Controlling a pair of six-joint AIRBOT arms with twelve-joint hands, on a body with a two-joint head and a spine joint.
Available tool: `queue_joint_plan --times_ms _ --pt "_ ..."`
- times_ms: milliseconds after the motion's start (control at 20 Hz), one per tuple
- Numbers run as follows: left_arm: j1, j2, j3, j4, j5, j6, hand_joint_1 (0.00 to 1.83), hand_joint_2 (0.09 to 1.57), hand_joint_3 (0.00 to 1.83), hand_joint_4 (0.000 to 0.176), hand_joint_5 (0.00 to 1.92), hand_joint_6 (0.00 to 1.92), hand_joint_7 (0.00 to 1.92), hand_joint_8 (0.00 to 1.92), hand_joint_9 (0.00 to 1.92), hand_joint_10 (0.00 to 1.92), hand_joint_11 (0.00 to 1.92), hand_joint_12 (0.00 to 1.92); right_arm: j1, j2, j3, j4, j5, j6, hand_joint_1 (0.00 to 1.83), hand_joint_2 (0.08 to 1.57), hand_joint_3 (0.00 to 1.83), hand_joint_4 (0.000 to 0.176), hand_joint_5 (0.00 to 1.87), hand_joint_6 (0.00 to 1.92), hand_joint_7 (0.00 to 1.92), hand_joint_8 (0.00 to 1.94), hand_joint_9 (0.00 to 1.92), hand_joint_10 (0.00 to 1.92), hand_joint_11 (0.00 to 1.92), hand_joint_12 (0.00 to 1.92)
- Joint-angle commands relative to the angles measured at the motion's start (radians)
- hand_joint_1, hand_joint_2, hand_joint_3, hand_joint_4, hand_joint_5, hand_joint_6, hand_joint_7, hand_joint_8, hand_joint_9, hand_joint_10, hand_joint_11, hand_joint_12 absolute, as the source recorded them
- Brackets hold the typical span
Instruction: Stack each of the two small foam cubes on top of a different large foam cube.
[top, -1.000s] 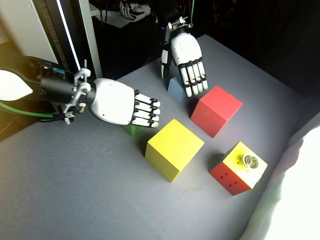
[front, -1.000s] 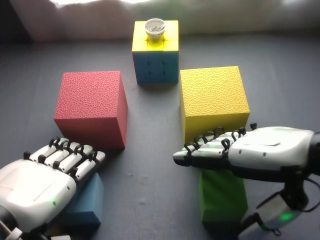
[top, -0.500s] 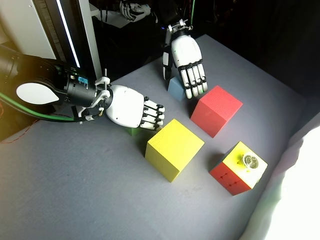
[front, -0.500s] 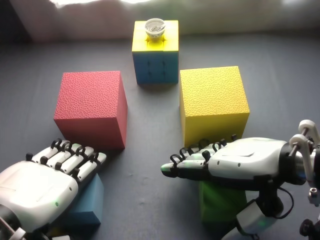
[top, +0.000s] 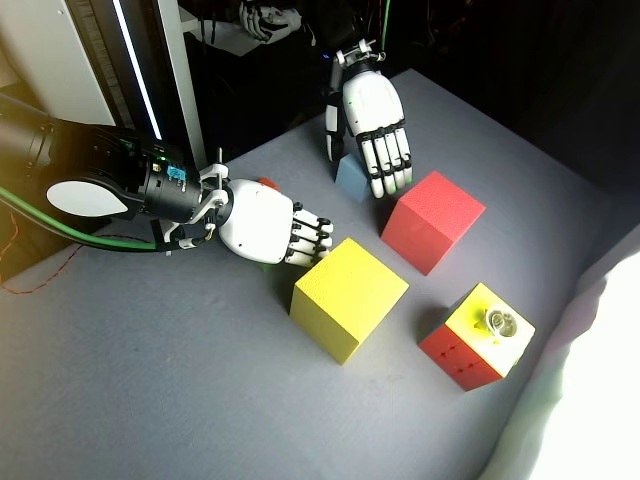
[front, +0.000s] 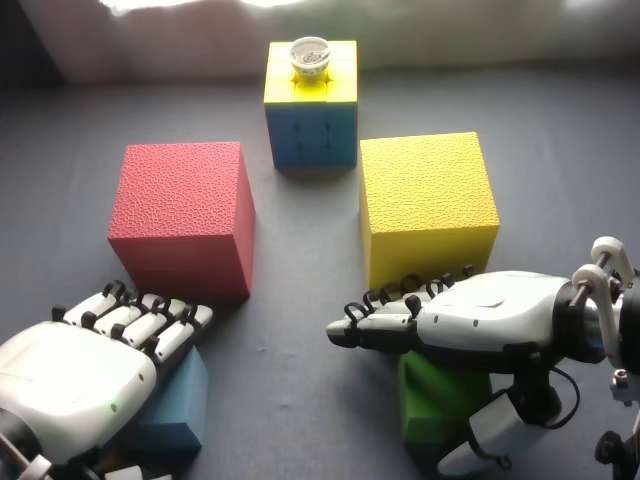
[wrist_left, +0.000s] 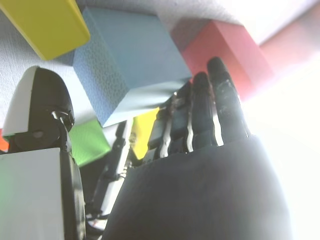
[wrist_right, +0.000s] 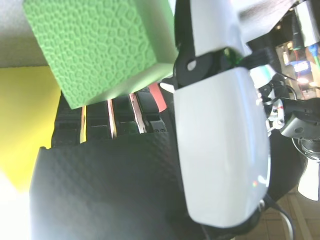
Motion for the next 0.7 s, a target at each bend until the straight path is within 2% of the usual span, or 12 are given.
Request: queue_joint_plan --times_ms 0,50,150,250,300,350,400,450,500,550,600,650 --pt "-0.007 0.002 0.002 0.04 -0.077 0.004 0.86 1.08 0.0 0.0 0.03 0.0 0.11 0.01 0.12 0.03 0.0 0.62 -0.004 0.008 -0.002 0.015 0.092 0.002 1.14 1.0 0.01 0.0 0.02 0.0 0.0 0.0 0.03 0.0 0.0 0.2" --pt "-0.007 0.002 0.002 0.04 -0.077 0.004 0.86 1.09 0.0 0.0 0.08 0.02 0.18 0.03 0.18 0.05 0.0 0.76 -0.006 0.009 -0.002 0.03 0.087 0.002 1.16 1.01 0.01 0.0 0.02 0.0 0.03 0.0 0.06 0.01 0.0 0.24" --pt "-0.007 0.002 0.002 0.038 -0.077 0.004 0.91 1.12 0.01 0.0 0.14 0.03 0.27 0.04 0.26 0.08 0.0 0.93 -0.008 0.012 -0.003 0.081 0.068 0.002 1.16 1.0 0.0 0.0 0.13 0.01 0.12 0.01 0.15 0.01 0.0 0.51" --pt "-0.007 0.002 0.002 0.036 -0.077 0.004 1.0 1.13 0.01 0.0 0.23 0.06 0.39 0.07 0.37 0.13 0.0 1.13 -0.009 0.013 -0.003 0.102 0.064 0.001 1.19 1.01 0.0 0.0 0.3 0.02 0.31 0.01 0.31 0.03 0.0 0.84" --pt "-0.007 0.002 0.002 0.036 -0.077 0.004 1.04 1.12 0.0 0.0 0.27 0.06 0.42 0.07 0.41 0.16 0.0 1.21 -0.012 0.014 -0.003 0.108 0.064 0.0 1.17 1.02 0.0 0.0 0.35 0.02 0.36 0.02 0.36 0.03 0.0 0.92" --pt "-0.007 0.002 0.002 0.036 -0.077 0.004 1.04 1.15 0.0 0.0 0.32 0.06 0.47 0.06 0.43 0.25 0.0 1.29 -0.016 0.015 -0.003 0.11 0.064 -0.002 1.13 1.06 0.0 0.0 0.42 0.02 0.43 0.01 0.4 0.03 0.0 0.99" --pt "-0.007 0.002 0.002 0.036 -0.077 0.004 1.07 1.18 0.0 0.0 0.4 0.08 0.55 0.08 0.43 0.43 0.0 1.36 -0.019 0.015 -0.003 0.11 0.064 -0.003 1.1 1.08 0.0 0.0 0.5 0.02 0.51 0.02 0.48 0.03 0.02 1.1" --pt "-0.007 0.002 0.002 0.036 -0.077 0.004 1.13 1.21 0.0 0.0 0.54 0.13 0.65 0.12 0.43 0.7 0.08 1.42 -0.022 0.016 -0.003 0.11 0.064 -0.005 1.09 1.09 0.0 0.0 0.63 0.02 0.64 0.02 0.59 0.04 0.08 1.18" --pt "-0.008 0.002 0.002 0.035 -0.077 0.004 1.13 1.21 0.0 0.0 0.54 0.13 0.65 0.12 0.43 0.7 0.08 1.42 -0.023 0.016 -0.003 0.11 0.065 -0.008 1.09 1.09 0.0 0.0 0.63 0.02 0.64 0.02 0.59 0.04 0.08 1.18" --pt "-0.009 0.002 0.002 0.035 -0.077 0.004 1.14 1.25 0.01 0.0 0.62 0.17 0.72 0.16 0.48 0.81 0.16 1.45 -0.024 0.017 -0.003 0.11 0.067 -0.009 1.11 1.09 0.0 0.0 0.7 0.02 0.73 0.02 0.68 0.05 0.17 1.2" --pt "-0.01 0.002 0.002 0.035 -0.077 0.004 1.27 1.28 0.0 0.0 0.64 0.19 0.65 1.46 0.49 1.15 0.25 1.62 -0.024 0.018 -0.003 0.11 0.067 -0.009 1.15 1.1 0.0 0.0 0.78 0.02 0.85 0.02 0.79 0.07 0.25 1.24" --pt "-0.011 0.002 0.002 0.035 -0.077 0.004 1.27 1.28 0.0 0.0 0.64 0.19 0.65 1.46 0.49 1.15 0.25 1.62 -0.024 0.018 -0.003 0.11 0.068 -0.01 1.15 1.1 0.0 0.0 0.78 0.02 0.85 0.02 0.79 0.07 0.25 1.24"
